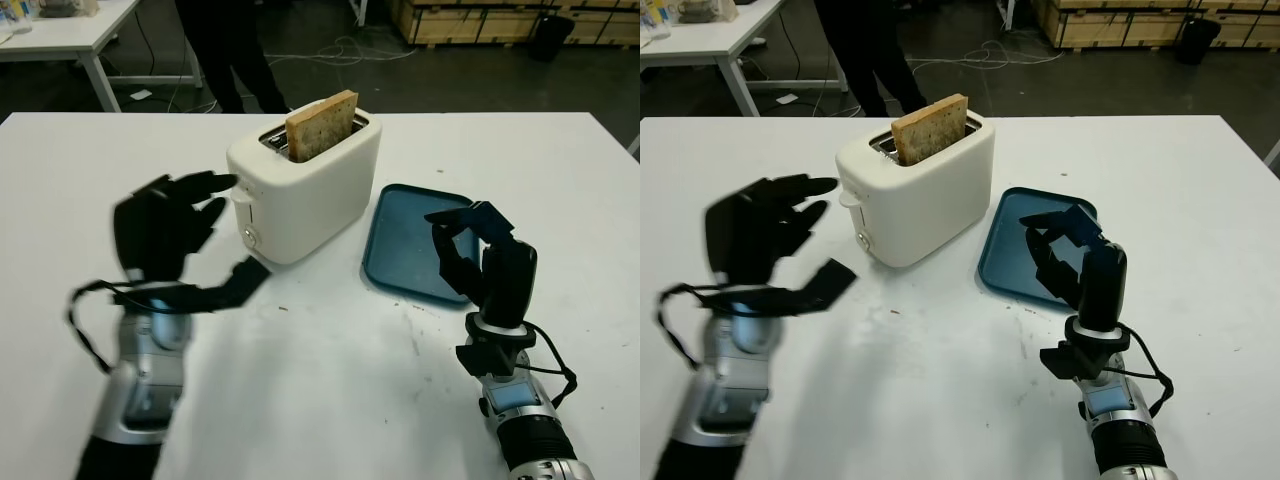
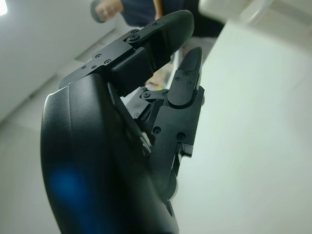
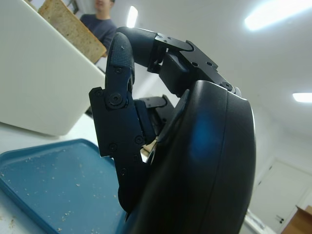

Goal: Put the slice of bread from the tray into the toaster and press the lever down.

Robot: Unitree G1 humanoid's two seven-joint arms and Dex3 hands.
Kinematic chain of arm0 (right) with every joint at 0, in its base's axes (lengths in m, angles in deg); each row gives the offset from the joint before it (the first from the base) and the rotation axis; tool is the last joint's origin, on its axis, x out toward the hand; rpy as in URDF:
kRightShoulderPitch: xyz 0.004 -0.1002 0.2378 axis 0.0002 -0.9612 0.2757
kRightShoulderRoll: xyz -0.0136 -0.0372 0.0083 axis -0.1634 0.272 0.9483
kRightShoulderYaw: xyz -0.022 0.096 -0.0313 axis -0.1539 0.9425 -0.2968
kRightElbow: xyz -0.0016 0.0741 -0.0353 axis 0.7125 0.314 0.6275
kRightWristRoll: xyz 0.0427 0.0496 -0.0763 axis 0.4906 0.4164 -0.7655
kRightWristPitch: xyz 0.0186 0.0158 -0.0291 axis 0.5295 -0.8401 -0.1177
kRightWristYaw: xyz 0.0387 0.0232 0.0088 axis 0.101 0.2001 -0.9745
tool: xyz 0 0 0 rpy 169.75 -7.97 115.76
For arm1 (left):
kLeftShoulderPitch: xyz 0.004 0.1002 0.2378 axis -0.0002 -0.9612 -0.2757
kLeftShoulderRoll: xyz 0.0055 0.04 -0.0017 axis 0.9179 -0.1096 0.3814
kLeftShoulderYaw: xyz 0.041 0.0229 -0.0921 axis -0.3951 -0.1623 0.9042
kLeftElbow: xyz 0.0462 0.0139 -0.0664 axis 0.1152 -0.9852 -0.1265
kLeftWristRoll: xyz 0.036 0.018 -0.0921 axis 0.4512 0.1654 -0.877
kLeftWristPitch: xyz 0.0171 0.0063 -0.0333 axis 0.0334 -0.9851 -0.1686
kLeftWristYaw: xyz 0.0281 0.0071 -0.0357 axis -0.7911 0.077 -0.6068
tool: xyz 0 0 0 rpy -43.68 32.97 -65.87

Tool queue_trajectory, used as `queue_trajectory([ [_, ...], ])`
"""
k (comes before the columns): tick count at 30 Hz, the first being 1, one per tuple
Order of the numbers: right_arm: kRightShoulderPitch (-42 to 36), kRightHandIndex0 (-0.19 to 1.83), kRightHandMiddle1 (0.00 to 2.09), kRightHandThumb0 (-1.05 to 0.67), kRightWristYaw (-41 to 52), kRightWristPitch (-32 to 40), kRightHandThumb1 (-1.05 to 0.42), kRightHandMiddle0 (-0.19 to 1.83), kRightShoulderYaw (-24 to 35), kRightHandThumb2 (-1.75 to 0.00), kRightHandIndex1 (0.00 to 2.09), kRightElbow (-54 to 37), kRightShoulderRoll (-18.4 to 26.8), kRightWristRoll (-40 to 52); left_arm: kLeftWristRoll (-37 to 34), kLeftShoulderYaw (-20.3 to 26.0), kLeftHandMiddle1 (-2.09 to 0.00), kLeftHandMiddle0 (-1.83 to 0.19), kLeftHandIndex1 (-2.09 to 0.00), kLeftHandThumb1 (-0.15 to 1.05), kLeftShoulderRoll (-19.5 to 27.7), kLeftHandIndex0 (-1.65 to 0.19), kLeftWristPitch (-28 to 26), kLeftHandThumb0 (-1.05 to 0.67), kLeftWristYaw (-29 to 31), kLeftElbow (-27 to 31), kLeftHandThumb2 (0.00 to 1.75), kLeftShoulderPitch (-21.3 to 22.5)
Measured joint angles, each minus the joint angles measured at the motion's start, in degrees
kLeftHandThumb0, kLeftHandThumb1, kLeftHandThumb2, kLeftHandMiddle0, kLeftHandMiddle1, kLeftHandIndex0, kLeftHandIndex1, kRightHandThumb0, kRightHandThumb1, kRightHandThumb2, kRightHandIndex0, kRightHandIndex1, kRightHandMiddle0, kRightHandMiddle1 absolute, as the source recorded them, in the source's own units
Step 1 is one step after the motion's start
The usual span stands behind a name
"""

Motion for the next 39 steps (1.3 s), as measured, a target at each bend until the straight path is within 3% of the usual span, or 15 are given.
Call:
queue_trajectory([
  [3,0.0,0.68,1.04,-0.44,0.04,0.0,-0.92,0.69,0.02,-0.37,1.67,-0.01,0.0,0.0,-0.59,0.99,-0.75,-1.2,-0.05,0.79,3.82,-1.35,-0.02,-0.11,4.99,-0.41,0.0,3.75],
  [6,-0.01,0.67,1.04,-0.43,0.04,0.0,-0.92,0.69,0.04,-0.38,1.67,-0.04,0.0,-0.06,-3.01,1.18,-1.13,-1.1,-0.07,0.78,6.85,-1.43,1.21,-0.07,9.45,-3.05,0.0,6.68],
  [9,-0.01,0.67,1.04,-0.43,0.01,-0.02,-0.92,0.68,0.12,-0.37,1.68,-0.04,0.0,-0.06,-5.48,0.44,-0.97,-1.12,-0.03,0.8,9.18,-1.41,1.89,-0.07,14.71,-6.76,0.0,9.11],
  [13,0.01,0.68,1.04,-0.44,-0.2,-0.26,-0.92,0.68,0.28,-0.37,1.69,-0.02,0.0,-0.08,-7.17,-1.85,-1.11,-1.05,-0.03,0.8,11.01,-1.42,2.74,-0.08,18.98,-12.64,0.0,13.63],
  [18,0.03,0.67,1.04,-0.43,-0.38,-0.4,-0.92,0.69,0.49,-0.37,1.69,-0.05,0.0,-0.22,-7.13,-5.81,-1.25,-1.01,-0.01,0.81,11.18,-1.39,4.46,-0.06,19.34,-18.07,0.0,16.77],
  [24,0.03,0.66,1.04,-0.43,-0.76,-0.4,-0.92,0.69,0.67,-0.38,1.69,-0.05,0.0,-0.66,-7.12,-7.82,-1.48,-0.92,-0.04,0.84,11.08,-1.4,5.07,-0.06,18.96,-19.58,0.01,17.59],
  [32,0.02,0.66,1.03,-0.43,-0.75,-0.4,-0.92,0.69,0.66,-0.38,1.69,-0.05,-0.01,-0.64,-7.12,-8.85,-1.57,-0.86,-0.06,0.87,9.57,-1.39,6.22,-0.08,15.79,-21.95,0.01,18.2],
  [39,0.02,0.67,1.04,-0.44,-0.75,-0.4,-0.92,0.69,0.66,-0.38,1.68,-0.05,-0.01,-0.65,-6.99,-9.29,-1.43,-0.87,-0.02,0.88,9.61,-1.3,6.44,-0.09,15.19,-22.72,0.01,18.56],
])
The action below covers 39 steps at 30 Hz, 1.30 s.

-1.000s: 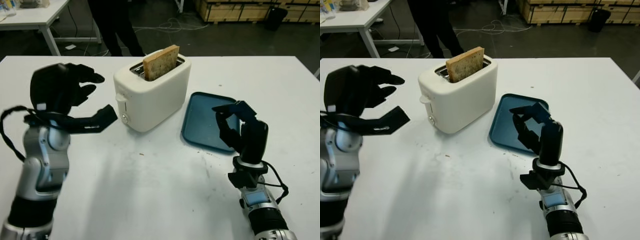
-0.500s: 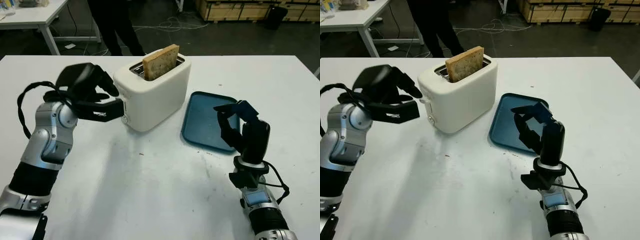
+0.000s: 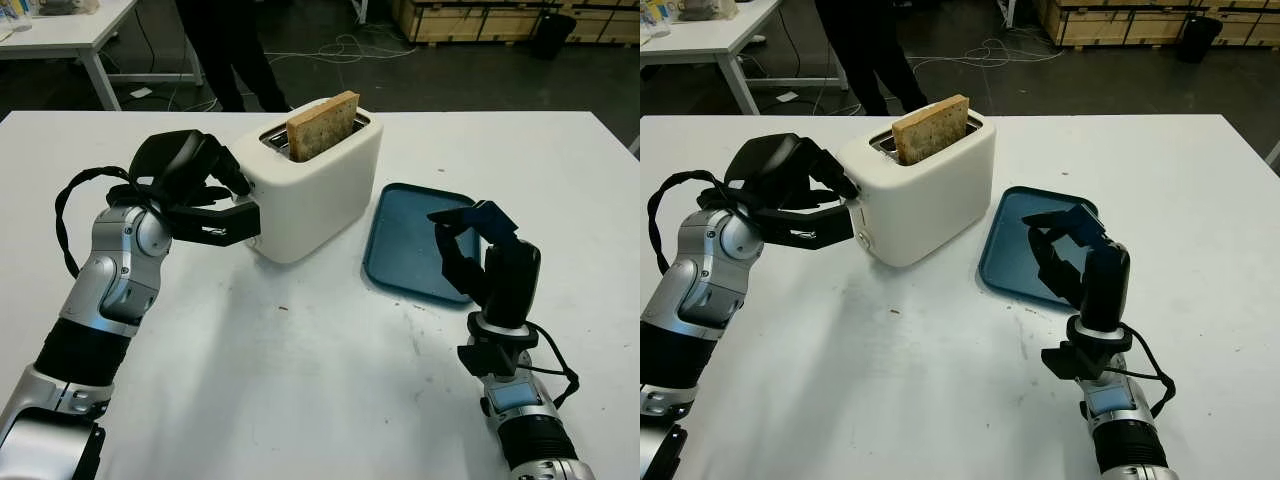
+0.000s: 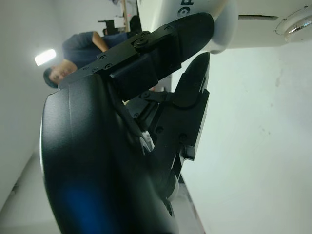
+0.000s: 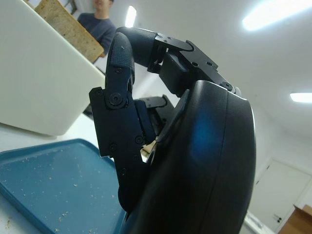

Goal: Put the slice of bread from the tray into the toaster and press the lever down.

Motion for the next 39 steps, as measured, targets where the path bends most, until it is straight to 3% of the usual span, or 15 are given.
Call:
queue_trajectory([
  [5,0.0,0.68,1.04,-0.44,0.01,-0.09,-0.92,0.68,-0.02,-0.37,1.68,0.03,0.0,0.05,0.12,-0.45,-1.37,-0.92,-0.01,0.88,0.52,-1.27,0.66,-0.1,-0.58,-1.11,0.0,0.38],
  [10,0.0,0.68,1.06,-0.45,0.01,-0.13,-0.92,0.69,-0.02,-0.37,1.67,0.04,0.0,0.05,0.45,-0.97,-1.7,-0.86,-0.12,0.88,1.07,-1.4,0.77,-0.09,-0.62,-2.63,0.0,1.33],
  [11,0.0,0.68,1.06,-0.45,0.01,-0.13,-0.92,0.69,-0.03,-0.37,1.66,0.04,0.0,0.05,0.94,-1.15,-1.72,-0.86,-0.23,0.88,1.22,-1.36,0.86,-0.09,-0.8,-3.0,0.0,1.6],
  [12,0.0,0.68,1.06,-0.45,0.02,-0.13,-0.92,0.69,-0.03,-0.37,1.66,0.04,0.0,0.07,1.37,-1.29,-1.74,-0.86,-0.77,0.88,1.33,-1.13,0.89,-0.09,-1.05,-3.3,0.01,1.8],
  [13,0.0,0.68,1.07,-0.45,0.03,-0.13,-0.92,0.69,-0.03,-0.37,1.66,0.04,0.0,0.12,1.42,-1.35,-1.74,-0.87,-1.16,0.88,1.41,-0.94,0.96,-0.09,-1.28,-3.49,0.01,1.86],
  [14,0.0,0.68,1.07,-0.45,0.11,-0.13,-0.92,0.69,-0.03,-0.36,1.66,0.04,0.0,0.18,1.43,-1.38,-1.74,-0.87,-1.36,0.88,1.44,-0.84,0.98,-0.09,-1.38,-3.69,0.01,1.89],
  [15,0.0,0.68,1.07,-0.44,0.22,-0.13,-0.92,0.69,-0.03,-0.36,1.67,0.04,0.0,0.25,1.44,-1.43,-1.74,-0.87,-1.4,0.89,1.46,-0.8,0.97,-0.1,-1.38,-3.89,0.01,1.89],
  [22,-0.04,0.68,1.1,-0.45,0.48,-0.73,-0.92,0.68,0.03,-0.38,1.66,0.08,0.18,0.43,4.93,-3.4,-1.69,-0.74,-1.05,0.92,0.32,-0.81,-4.49,-0.14,-0.92,-3.78,0.02,1.84],
  [24,-0.08,0.67,1.11,-0.45,0.6,-1.0,-0.92,0.67,0.17,-0.37,1.66,0.45,0.6,0.56,7.24,-5.39,-1.34,-0.8,-0.66,0.92,-3.67,-0.87,-9.46,-0.18,-3.03,-6.22,0.02,1.4],
  [25,-0.17,0.67,1.12,-0.46,0.66,-1.23,-0.92,0.67,0.25,-0.37,1.67,0.74,0.89,0.64,7.89,-6.41,-1.01,-0.78,-0.42,0.92,-6.33,-0.87,-11.64,-0.18,-4.72,-8.69,0.05,0.67],
  [27,-0.16,0.67,1.12,-0.46,1.02,-1.31,-0.92,0.67,0.2,-0.36,1.67,0.92,0.94,0.66,8.16,-8.66,-0.64,-0.86,-0.19,0.92,-12.11,-0.92,-13.62,-0.18,-7.64,-16.81,0.04,-1.9],
  [29,-0.25,0.68,1.11,-0.46,1.09,-1.47,-0.92,0.67,0.28,-0.36,1.69,1.3,0.99,0.7,9.09,-9.58,-0.47,-0.88,-0.09,0.92,-16.42,-0.93,-14.18,-0.19,-14.16,-23.66,0.13,-3.3],
  [30,-0.29,0.68,1.11,-0.46,1.25,-1.47,-0.92,0.67,0.23,-0.36,1.7,1.34,0.98,0.69,9.06,-9.51,-0.5,-0.88,-0.07,0.92,-17.7,-0.94,-14.19,-0.19,-16.54,-25.4,0.16,-3.15],
  [33,-0.32,0.67,1.11,-0.46,1.68,-1.47,-0.92,0.68,0.2,-0.35,1.7,1.33,1.0,0.73,8.94,-9.49,-0.9,-0.8,-0.1,0.92,-19.07,-1.05,-14.18,-0.16,-19.56,-27.79,0.15,-3.28],
  [39,-0.36,0.66,1.1,-0.46,2.11,-1.5,-0.92,0.67,0.44,-0.37,1.67,1.37,1.49,0.84,8.85,-9.53,-0.99,-0.74,-0.06,0.92,-19.08,-1.0,-14.33,-0.13,-19.56,-22.47,0.19,-6.6],
])
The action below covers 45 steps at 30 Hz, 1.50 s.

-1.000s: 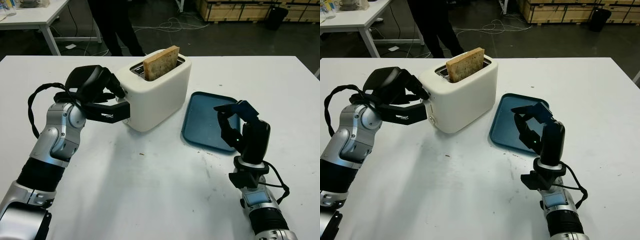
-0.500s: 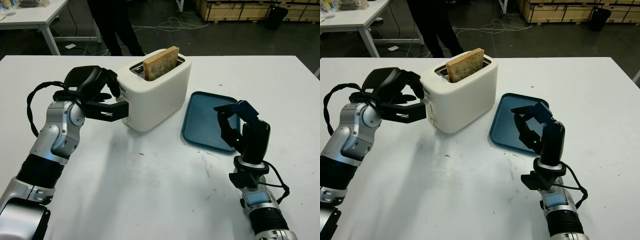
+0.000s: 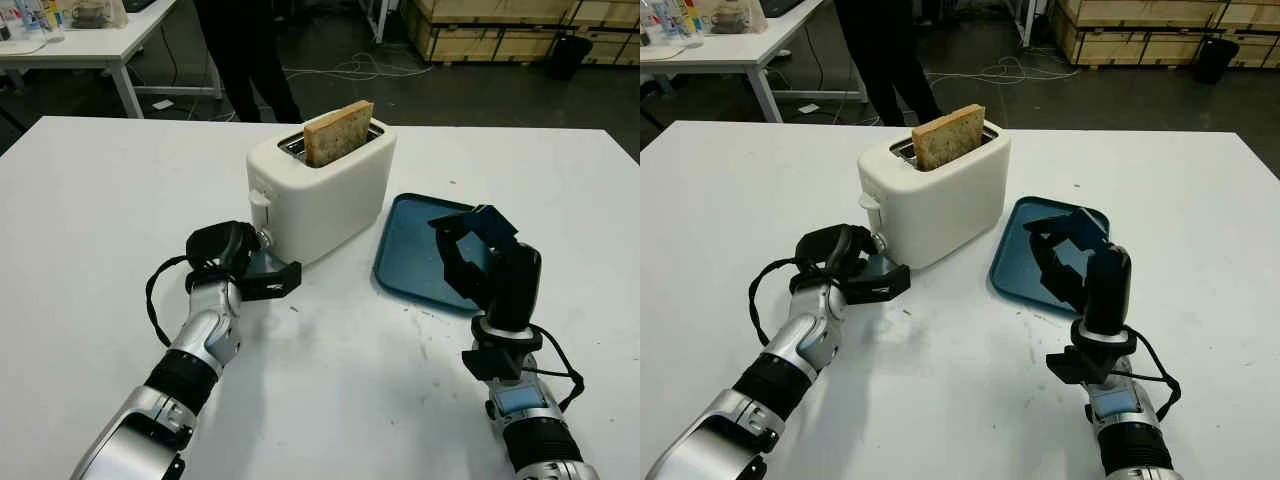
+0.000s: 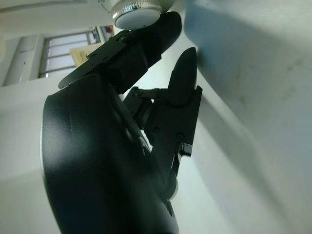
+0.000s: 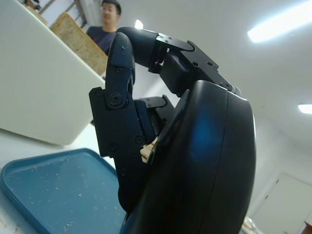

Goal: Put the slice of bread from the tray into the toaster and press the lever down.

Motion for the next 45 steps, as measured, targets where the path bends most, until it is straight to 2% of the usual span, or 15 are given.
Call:
queue_trajectory([
  [3,0.0,0.66,1.1,-0.46,0.0,-0.07,-0.92,0.67,-0.12,-0.37,1.66,0.48,0.01,0.0,0.0,0.0,-0.87,-0.77,-0.04,0.92,0.0,-0.98,-0.95,-0.13,0.01,3.89,0.19,-2.31],
  [7,0.0,0.67,1.11,-0.47,0.0,-0.07,-0.92,0.66,-0.19,-0.38,1.68,0.49,0.0,-0.01,0.0,-0.4,-0.83,-0.79,-0.04,0.92,0.0,-1.0,-1.41,-0.13,0.4,8.17,0.19,-4.97],
  [12,0.07,0.66,1.11,-0.46,0.0,-1.11,-0.92,0.66,-0.24,-0.37,1.66,1.26,0.0,0.01,-0.54,-3.44,-0.86,-0.85,-0.05,0.92,-0.83,-1.03,-1.15,-0.13,3.16,12.74,0.19,-7.85],
  [14,0.11,0.66,1.11,-0.47,0.0,-1.19,-0.92,0.66,-0.28,-0.38,1.66,1.69,-0.02,0.01,-1.94,-3.69,-1.28,-0.77,-0.12,0.92,-1.33,-1.13,-0.39,-0.13,4.1,14.39,0.16,-8.6],
  [15,0.15,0.66,1.11,-0.48,0.04,-1.21,-0.92,0.66,-0.31,-0.38,1.66,1.71,-0.04,0.01,-2.41,-4.01,-1.36,-0.75,-0.13,0.92,-1.91,-1.15,0.29,-0.13,4.28,15.11,0.16,-8.87],
  [18,0.14,0.66,1.12,-0.47,0.12,-1.21,-0.92,0.66,-0.2,-0.38,1.66,1.81,0.08,0.17,-2.41,-4.47,-1.52,-0.67,-0.15,0.92,-2.34,-1.12,-0.3,-0.15,4.4,17.28,0.19,-10.05],
  [19,0.15,0.66,1.12,-0.47,0.21,-1.21,-0.92,0.66,-0.24,-0.38,1.66,1.81,0.1,0.25,-2.41,-4.28,-1.5,-0.66,-0.14,0.92,-1.92,-1.09,-0.72,-0.15,4.68,17.9,0.2,-10.22],
  [23,0.16,0.67,1.13,-0.46,0.5,-1.31,-0.92,0.66,-0.37,-0.37,1.66,1.81,0.05,0.4,-2.38,-1.56,-1.63,-0.67,-0.18,0.92,0.62,-1.07,-3.04,-0.16,6.01,21.14,0.19,-10.73],
  [27,0.17,0.67,1.14,-0.46,0.55,-1.33,-0.92,0.65,-0.37,-0.37,1.66,1.8,0.04,0.43,-2.36,1.8,-1.44,-0.83,-0.27,0.92,4.25,-1.13,-5.05,-0.15,7.64,25.72,0.09,-11.56],
  [29,0.17,0.67,1.15,-0.46,0.98,-1.33,-0.92,0.65,-0.48,-0.36,1.66,1.8,0.02,0.5,-1.89,2.24,-1.49,-0.82,-0.37,0.92,6.07,-1.1,-5.02,-0.18,7.94,27.91,0.1,-11.75],
  [31,0.17,0.67,1.15,-0.46,1.17,-1.32,-0.92,0.65,-0.6,-0.37,1.65,1.78,-0.03,0.55,-1.12,2.43,-1.56,-0.82,-0.56,0.92,7.48,-1.02,-5.06,-0.19,8.79,30.56,0.09,-11.77],
  [33,0.17,0.67,1.15,-0.46,1.3,-1.32,-0.92,0.65,-0.59,-0.37,1.65,1.73,-0.04,0.57,0.2,2.51,-1.57,-0.83,-0.63,0.92,8.44,-1.0,-5.07,-0.21,9.01,33.44,0.09,-11.78],
  [38,0.16,0.67,1.14,-0.46,1.33,-1.32,-0.92,0.64,-0.54,-0.37,1.65,1.71,-0.04,0.56,2.41,4.08,-1.43,-0.89,-0.56,0.92,10.59,-1.02,-4.67,-0.23,9.29,40.47,0.07,-12.15],
  [41,0.16,0.66,1.14,-0.46,1.48,-1.32,-0.92,0.64,-0.56,-0.38,1.65,1.71,-0.03,0.56,2.7,5.69,-1.36,-0.94,-0.41,0.92,11.49,-1.06,-3.62,-0.24,9.28,44.4,0.05,-12.49],
  [45,0.15,0.65,1.14,-0.46,1.82,-1.32,-0.92,0.64,-0.59,-0.37,1.67,1.71,-0.03,0.62,2.71,8.11,-1.37,-0.94,-0.33,0.92,12.18,-1.1,-0.68,-0.27,8.18,47.43,0.06,-12.53],
])
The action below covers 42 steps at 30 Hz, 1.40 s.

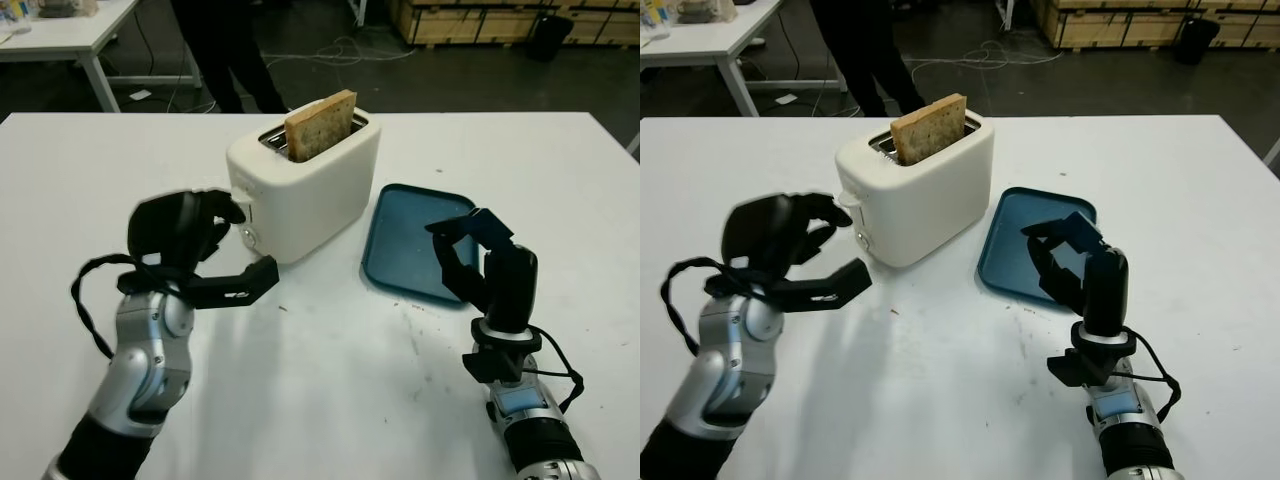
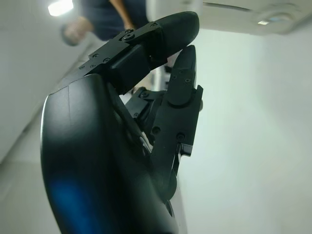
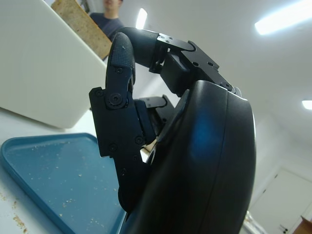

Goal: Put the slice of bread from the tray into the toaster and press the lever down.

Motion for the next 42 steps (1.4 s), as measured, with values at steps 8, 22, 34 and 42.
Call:
queue_trajectory([
  [8,-0.02,0.65,1.14,-0.45,0.66,0.0,-0.92,0.64,-0.03,-0.37,1.68,-0.05,-0.11,0.86,1.05,3.21,-1.36,-0.94,-0.29,0.9,2.06,-1.18,3.07,-0.29,-0.53,-0.34,0.01,2.93],
  [22,-0.08,0.65,1.13,-0.46,0.68,0.01,-0.92,0.65,0.18,-0.37,1.66,-0.49,-0.3,0.98,-2.96,2.53,-1.16,-1.08,-0.05,0.9,7.37,-1.24,16.51,-0.32,-0.55,-25.53,0.01,18.06],
  [34,0.02,0.66,1.13,-0.47,0.68,0.01,-0.92,0.65,0.42,-0.37,1.66,-0.49,-0.3,0.98,-2.92,2.23,-1.36,-1.0,-0.04,0.9,7.43,-1.3,17.87,-0.28,-1.45,-27.59,0.0,19.21],
  [42,0.02,0.66,1.14,-0.47,0.66,0.01,-0.92,0.65,0.42,-0.37,1.66,-0.49,-0.34,0.98,-2.97,1.88,-1.4,-0.99,-0.02,0.87,7.33,-1.28,17.88,-0.23,-1.09,-25.85,0.0,18.63],
])
